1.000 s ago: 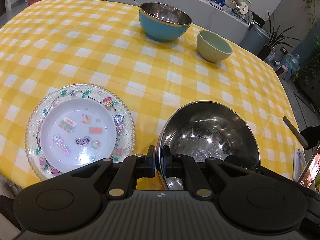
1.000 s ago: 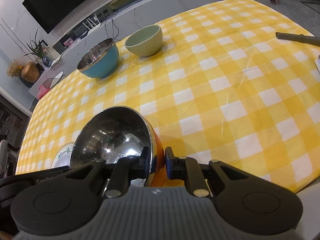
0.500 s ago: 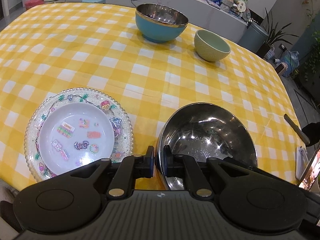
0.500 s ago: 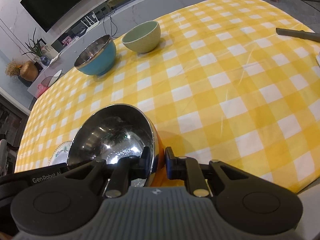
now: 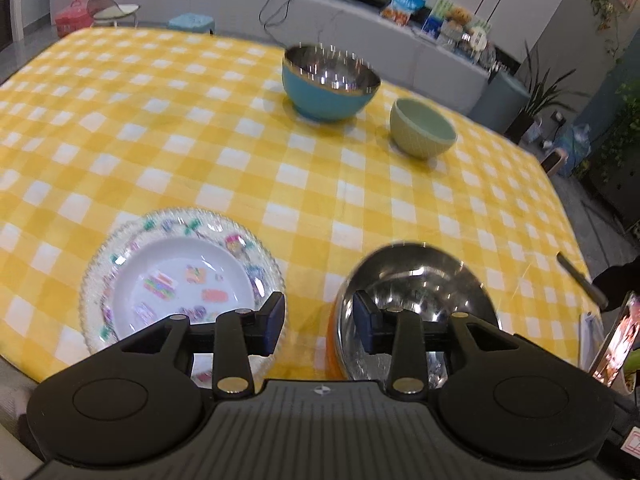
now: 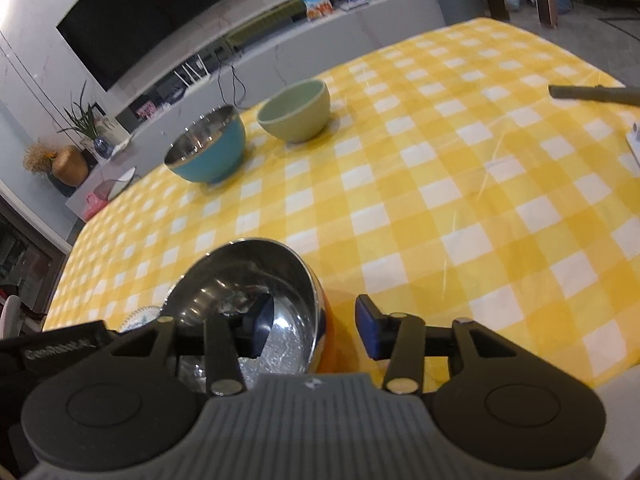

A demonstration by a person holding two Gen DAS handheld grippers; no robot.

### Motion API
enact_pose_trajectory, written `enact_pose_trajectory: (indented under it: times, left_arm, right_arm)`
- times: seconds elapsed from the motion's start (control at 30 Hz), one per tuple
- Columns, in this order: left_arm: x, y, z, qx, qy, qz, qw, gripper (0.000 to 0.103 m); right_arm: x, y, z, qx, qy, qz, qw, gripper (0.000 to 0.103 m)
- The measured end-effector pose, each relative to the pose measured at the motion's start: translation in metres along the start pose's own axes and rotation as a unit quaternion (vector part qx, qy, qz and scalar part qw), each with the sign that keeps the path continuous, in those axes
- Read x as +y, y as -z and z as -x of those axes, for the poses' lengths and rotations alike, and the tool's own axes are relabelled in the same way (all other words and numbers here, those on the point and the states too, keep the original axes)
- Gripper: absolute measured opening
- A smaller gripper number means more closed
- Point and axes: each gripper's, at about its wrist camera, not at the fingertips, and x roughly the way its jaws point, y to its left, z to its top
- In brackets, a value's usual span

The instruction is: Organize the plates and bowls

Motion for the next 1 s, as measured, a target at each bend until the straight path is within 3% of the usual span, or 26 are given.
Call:
enact_pose_trajectory:
  times: [0.27, 0.4, 0.6, 0.7, 0.77, 0.87, 1.0]
  left_arm:
    - [0.007, -0.011, 0.025, -0.046, 0.006, -0.023, 0.9987, 0.044]
    - [0.005, -0.019, 0.033, -0.078, 0.0, -0.046, 0.9959, 0.044]
    - [0.003, -0.043, 0.033, -0.09, -0.007, -0.076, 0.993, 0.046]
    - [0.005, -0.06, 0.032, -0.094, -0.005, -0.076, 0.9926, 0.057]
    - [0.008, -0.07, 0.029, -0.093, 0.0, -0.072, 0.993, 0.059]
    - [0.014, -0.09, 0.022, -0.085, 0.012, -0.06, 0.9945, 0.061]
    - [0.019, -0.115, 0.009, -0.078, 0.026, -0.046, 0.9955, 0.061]
  right_arm:
    - [0.016, -0.001, 0.024, -0.046, 0.028, 0.028, 0.998, 0.046]
    - [0.029, -0.011, 0.028, -0.046, 0.012, 0.032, 0.998, 0.046]
    - [0.058, -0.032, 0.025, -0.081, 0.002, 0.079, 0.994, 0.045]
    - [0.072, -0.048, 0.016, -0.069, -0.004, 0.099, 0.993, 0.047]
    - [0.077, -0.059, 0.009, -0.053, -0.013, 0.097, 0.994, 0.049]
    - [0.082, -0.078, -0.005, -0.03, -0.026, 0.084, 0.996, 0.06]
    - [0.091, -0.099, -0.025, -0.014, -0.032, 0.079, 0.996, 0.06]
